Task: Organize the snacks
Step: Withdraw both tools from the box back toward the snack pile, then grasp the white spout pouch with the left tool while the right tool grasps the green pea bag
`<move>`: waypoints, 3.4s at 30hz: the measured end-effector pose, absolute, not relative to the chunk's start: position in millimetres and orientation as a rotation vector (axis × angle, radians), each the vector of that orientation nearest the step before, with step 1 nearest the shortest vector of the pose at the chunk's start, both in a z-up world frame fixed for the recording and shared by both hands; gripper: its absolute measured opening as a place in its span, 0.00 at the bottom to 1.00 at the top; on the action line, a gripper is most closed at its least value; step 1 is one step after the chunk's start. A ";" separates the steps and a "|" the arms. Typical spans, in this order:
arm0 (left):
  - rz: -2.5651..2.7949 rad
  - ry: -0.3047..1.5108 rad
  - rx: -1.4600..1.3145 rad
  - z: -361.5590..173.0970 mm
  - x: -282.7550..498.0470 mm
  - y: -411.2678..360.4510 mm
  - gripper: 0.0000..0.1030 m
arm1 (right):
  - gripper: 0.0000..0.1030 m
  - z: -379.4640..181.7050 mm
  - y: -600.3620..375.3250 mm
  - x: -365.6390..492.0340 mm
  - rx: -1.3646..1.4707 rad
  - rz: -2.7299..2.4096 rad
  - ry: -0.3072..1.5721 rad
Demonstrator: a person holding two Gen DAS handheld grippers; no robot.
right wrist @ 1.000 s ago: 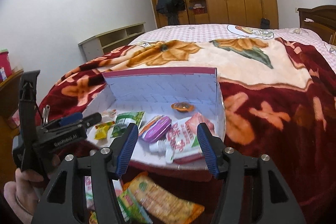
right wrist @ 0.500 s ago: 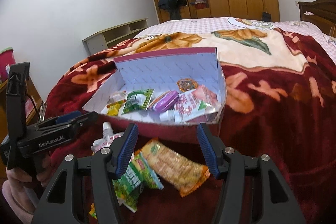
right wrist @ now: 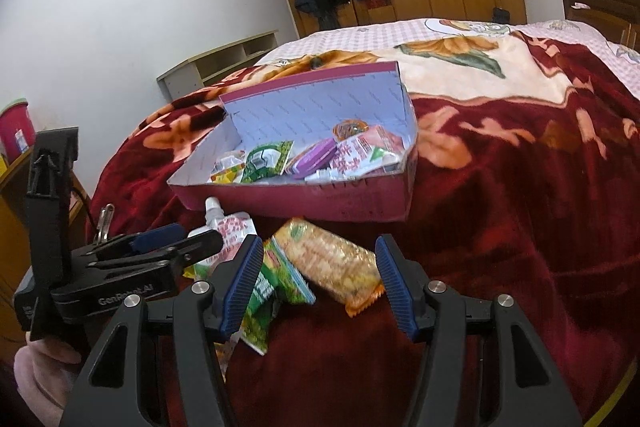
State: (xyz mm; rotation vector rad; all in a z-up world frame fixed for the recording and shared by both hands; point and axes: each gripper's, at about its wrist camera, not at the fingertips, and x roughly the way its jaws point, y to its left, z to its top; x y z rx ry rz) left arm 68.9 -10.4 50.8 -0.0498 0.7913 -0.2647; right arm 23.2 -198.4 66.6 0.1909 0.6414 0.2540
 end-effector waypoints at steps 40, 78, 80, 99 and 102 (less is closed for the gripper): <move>-0.267 0.729 -0.100 43.5 62.3 -17.6 0.51 | 0.58 41.8 -196.3 15.9 0.227 0.266 0.699; -0.251 0.695 -0.138 48.9 58.9 -1.8 0.44 | 0.58 32.7 -173.6 11.4 0.257 0.343 0.766; -0.258 0.672 -0.152 56.2 54.6 2.4 0.43 | 0.58 31.6 -171.6 11.9 0.262 0.349 0.776; -0.215 0.619 -0.167 67.1 47.2 28.7 0.42 | 0.58 19.2 -137.4 47.9 0.281 0.324 0.869; -0.210 0.619 -0.175 66.0 48.0 32.1 0.42 | 0.54 18.3 -138.2 51.6 0.303 0.323 0.866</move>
